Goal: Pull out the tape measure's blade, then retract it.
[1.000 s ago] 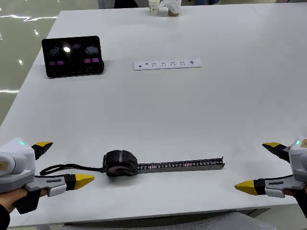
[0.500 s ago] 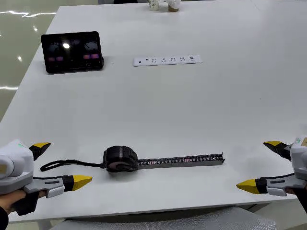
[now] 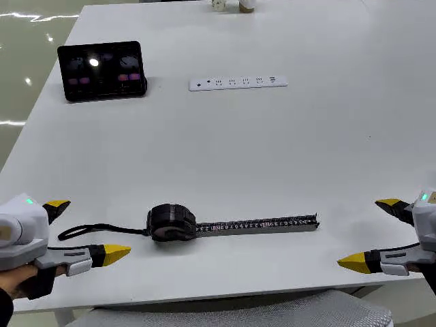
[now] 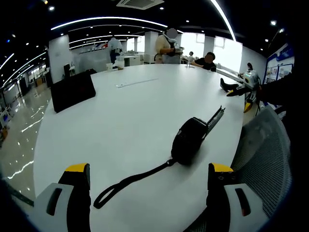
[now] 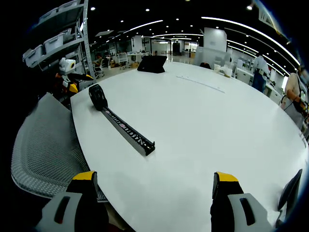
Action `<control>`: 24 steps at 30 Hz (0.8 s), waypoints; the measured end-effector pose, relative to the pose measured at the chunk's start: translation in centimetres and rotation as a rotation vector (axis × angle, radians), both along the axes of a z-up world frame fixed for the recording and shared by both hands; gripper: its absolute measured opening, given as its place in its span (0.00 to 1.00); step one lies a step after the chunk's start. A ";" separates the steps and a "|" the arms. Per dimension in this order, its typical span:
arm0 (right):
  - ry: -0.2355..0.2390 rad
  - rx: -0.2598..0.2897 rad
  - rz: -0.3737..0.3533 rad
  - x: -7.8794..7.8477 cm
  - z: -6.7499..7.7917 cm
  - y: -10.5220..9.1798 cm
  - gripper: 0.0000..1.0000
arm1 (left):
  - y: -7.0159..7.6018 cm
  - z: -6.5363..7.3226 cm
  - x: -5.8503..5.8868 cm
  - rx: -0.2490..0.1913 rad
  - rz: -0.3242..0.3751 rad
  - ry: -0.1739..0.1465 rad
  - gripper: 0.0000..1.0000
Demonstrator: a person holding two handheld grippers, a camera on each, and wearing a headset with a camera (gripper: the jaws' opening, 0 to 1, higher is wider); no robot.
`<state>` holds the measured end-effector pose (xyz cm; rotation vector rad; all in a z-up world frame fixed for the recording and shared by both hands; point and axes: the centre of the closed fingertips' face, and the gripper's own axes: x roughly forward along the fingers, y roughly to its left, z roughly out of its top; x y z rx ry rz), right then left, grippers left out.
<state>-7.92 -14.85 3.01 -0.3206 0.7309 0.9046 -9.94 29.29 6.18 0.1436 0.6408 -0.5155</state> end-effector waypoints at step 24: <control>0.000 -0.051 0.097 0.9 0.1 1.0 0.99 | -5.0 1.0 1.0 0.012 -0.038 0.041 0.99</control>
